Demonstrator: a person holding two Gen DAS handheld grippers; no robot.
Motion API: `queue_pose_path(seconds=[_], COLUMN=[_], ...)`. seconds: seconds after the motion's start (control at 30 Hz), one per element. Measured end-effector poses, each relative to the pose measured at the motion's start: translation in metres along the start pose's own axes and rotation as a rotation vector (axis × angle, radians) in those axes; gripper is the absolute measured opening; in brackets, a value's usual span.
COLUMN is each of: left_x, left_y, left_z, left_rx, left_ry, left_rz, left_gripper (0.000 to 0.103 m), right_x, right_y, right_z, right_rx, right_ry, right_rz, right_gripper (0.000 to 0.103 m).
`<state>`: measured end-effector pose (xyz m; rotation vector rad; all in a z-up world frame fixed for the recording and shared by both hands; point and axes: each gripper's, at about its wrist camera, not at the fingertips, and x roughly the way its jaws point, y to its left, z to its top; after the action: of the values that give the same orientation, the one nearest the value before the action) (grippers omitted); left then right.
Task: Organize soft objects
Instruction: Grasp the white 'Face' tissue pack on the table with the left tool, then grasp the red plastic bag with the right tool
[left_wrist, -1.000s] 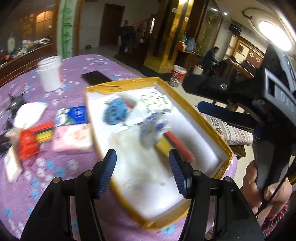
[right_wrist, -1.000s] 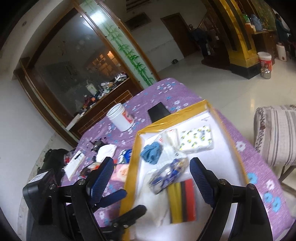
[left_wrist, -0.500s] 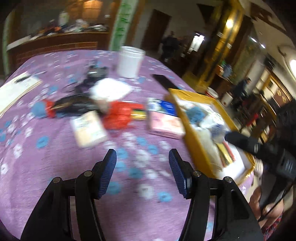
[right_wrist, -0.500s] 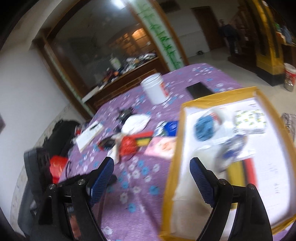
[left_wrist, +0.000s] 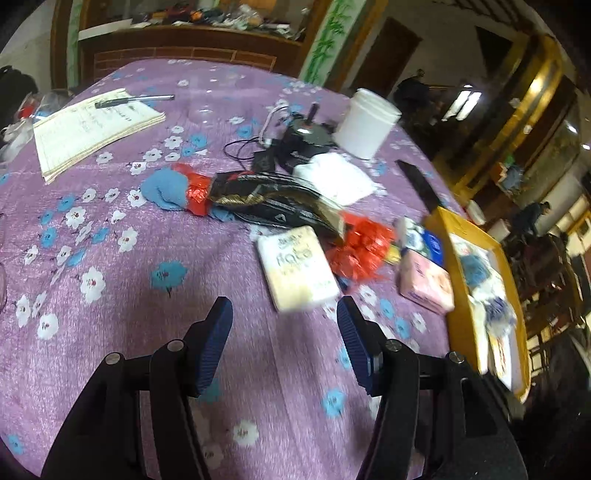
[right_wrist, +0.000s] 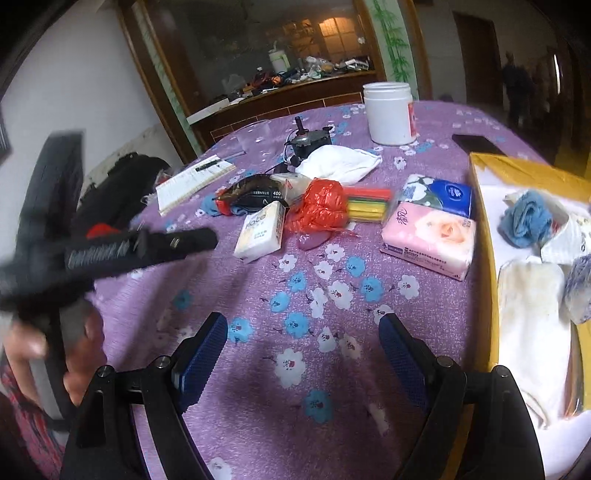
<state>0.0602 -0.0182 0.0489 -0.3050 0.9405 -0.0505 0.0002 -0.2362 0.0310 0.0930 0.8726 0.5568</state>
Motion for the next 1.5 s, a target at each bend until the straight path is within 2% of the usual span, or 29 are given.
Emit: queue_pose_path(seconds=[0.17, 0.3, 0.4, 0.47, 0.5, 0.53, 0.63, 0.73, 0.87, 0.97, 1.17, 1.23, 1.33, 1.43, 1.5], left_x=[0.022, 0.039, 0.053, 0.058, 0.057, 0.056, 0.05, 0.035, 0.023, 0.021, 0.02, 0.02, 0.021, 0.021, 0.021], left_y=[-0.012, -0.023, -0.024, -0.023, -0.021, -0.019, -0.014, -0.005, 0.008, 0.008, 0.014, 0.016, 0.019, 0.018, 0.017], left_z=[0.013, 0.018, 0.017, 0.015, 0.013, 0.013, 0.01, 0.008, 0.009, 0.011, 0.014, 0.015, 0.016, 0.015, 0.015], left_rx=[0.002, 0.035, 0.046, 0.061, 0.077, 0.088, 0.117, 0.15, 0.127, 0.132, 0.109, 0.102, 0.093, 0.097, 0.1], left_ry=[0.037, 0.033, 0.049, 0.048, 0.027, 0.022, 0.027, -0.001, -0.054, -0.074, -0.082, -0.081, -0.078, -0.077, -0.079], left_rz=[0.025, 0.112, 0.103, 0.107, 0.118, 0.123, 0.105, 0.11, 0.078, 0.065, 0.067, 0.066, 0.065, 0.064, 0.061], left_gripper=[0.057, 0.057, 0.057, 0.052, 0.045, 0.044, 0.043, 0.043, 0.043, 0.043, 0.043, 0.043, 0.043, 0.043, 0.043], right_x=[-0.003, 0.001, -0.001, -0.002, -0.002, -0.002, 0.0, 0.004, 0.008, 0.009, 0.023, 0.042, 0.07, 0.093, 0.104], right_y=[-0.003, -0.003, -0.005, -0.004, -0.003, -0.003, -0.003, -0.003, 0.0, 0.011, 0.002, -0.006, -0.012, -0.017, -0.018], right_z=[-0.002, -0.001, -0.002, -0.003, -0.003, -0.003, -0.002, -0.001, 0.002, 0.02, 0.079, 0.093, 0.102, 0.102, 0.099], right_rx=[0.001, 0.007, 0.015, 0.01, 0.008, 0.01, 0.011, 0.013, 0.019, 0.007, 0.076, 0.109, 0.134, 0.162, 0.155], right_ry=[-0.018, 0.004, -0.004, -0.008, -0.006, -0.003, 0.003, 0.022, 0.04, 0.04, -0.005, 0.023, 0.062, 0.095, 0.108], right_rz=[0.025, 0.044, 0.061, 0.059, 0.059, 0.059, 0.06, 0.051, 0.034, 0.027, -0.103, -0.129, -0.157, -0.177, -0.176], right_gripper=[0.086, 0.086, 0.086, 0.086, 0.086, 0.086, 0.086, 0.086, 0.086, 0.086, 0.086, 0.084, 0.069, 0.067, 0.057])
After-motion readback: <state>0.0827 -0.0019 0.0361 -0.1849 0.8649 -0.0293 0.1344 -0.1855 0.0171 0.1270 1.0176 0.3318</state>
